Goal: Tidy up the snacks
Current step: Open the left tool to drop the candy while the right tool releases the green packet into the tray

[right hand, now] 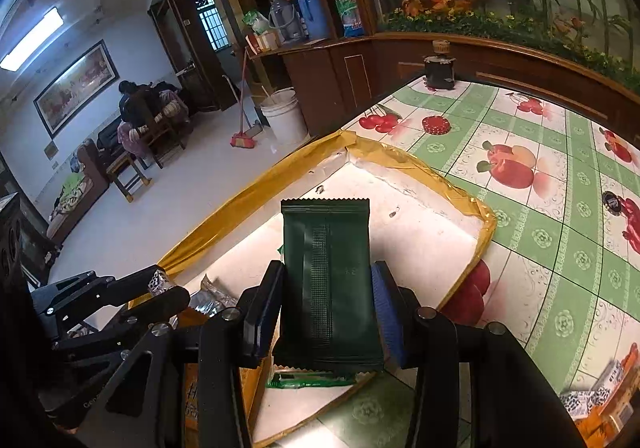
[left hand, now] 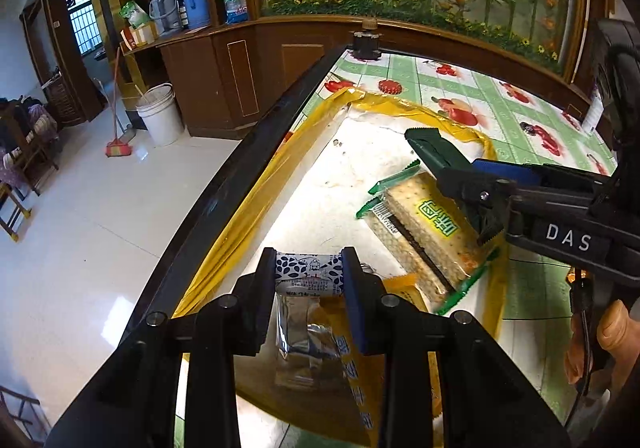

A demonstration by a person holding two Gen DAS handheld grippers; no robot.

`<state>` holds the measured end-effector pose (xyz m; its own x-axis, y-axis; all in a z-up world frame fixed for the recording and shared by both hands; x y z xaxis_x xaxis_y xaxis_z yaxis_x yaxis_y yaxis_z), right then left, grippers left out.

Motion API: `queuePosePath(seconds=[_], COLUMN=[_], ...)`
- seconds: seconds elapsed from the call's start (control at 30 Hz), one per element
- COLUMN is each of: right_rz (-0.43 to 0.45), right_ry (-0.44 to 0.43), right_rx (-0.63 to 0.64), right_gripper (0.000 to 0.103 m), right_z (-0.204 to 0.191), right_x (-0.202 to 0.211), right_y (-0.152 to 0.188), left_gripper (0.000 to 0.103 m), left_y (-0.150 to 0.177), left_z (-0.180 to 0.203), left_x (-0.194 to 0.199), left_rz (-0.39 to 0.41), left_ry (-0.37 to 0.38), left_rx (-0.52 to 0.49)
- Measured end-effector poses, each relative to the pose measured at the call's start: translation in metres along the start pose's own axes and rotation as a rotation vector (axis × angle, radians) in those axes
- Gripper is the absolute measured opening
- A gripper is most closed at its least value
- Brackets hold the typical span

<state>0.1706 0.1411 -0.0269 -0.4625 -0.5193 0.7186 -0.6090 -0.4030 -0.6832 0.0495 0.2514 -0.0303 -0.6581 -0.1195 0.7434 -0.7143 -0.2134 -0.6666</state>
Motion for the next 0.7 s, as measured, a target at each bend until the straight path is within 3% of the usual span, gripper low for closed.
queuePosePath(seconds=[0.13,0.23,0.27,0.4,0.7], right_rz=[-0.011,-0.034,-0.027,0.006,0.075], right_ry=[0.017,0.013,0.014,0.014,0.063], right_rx=[0.021,0.03,0.028,0.008,-0.064], right_gripper=[0.045,0.049,0.05,0.057,0.063], right_z=[-0.005,-0.006,-0.006,0.0,0.037], right_x=[-0.011,-0.017,-0.016,-0.001,0.062], right_y=[0.001,0.003,0.004,0.006,0.033], left_gripper=[0.037,0.074,0.077,0.077,0.077], left_y=[0.002,0.004,0.004,0.004,0.006], left_z=[0.0,0.0,0.001,0.004,0.034], left_x=[-0.003,0.0,0.002,0.011,0.033], left_rz=[-0.002,0.013,0.025,0.043,0.084], left_ry=[-0.013,-0.037,-0.048,-0.063,-0.037], left_rx=[-0.001,0.006,0.001,-0.014,-0.064])
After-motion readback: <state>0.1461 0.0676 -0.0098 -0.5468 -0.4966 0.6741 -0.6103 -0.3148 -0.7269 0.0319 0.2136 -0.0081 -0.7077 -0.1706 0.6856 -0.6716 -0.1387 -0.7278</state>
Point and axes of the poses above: each gripper's, at about its wrist camera, not at the fingertips, and x roughly against the way its jaws point, z to its right, y to its underside, the point moved 1 cm from there along -x, roughly the way its jaws point, and after that the axes turned 9 degrees about y, right-handed, at the moved point
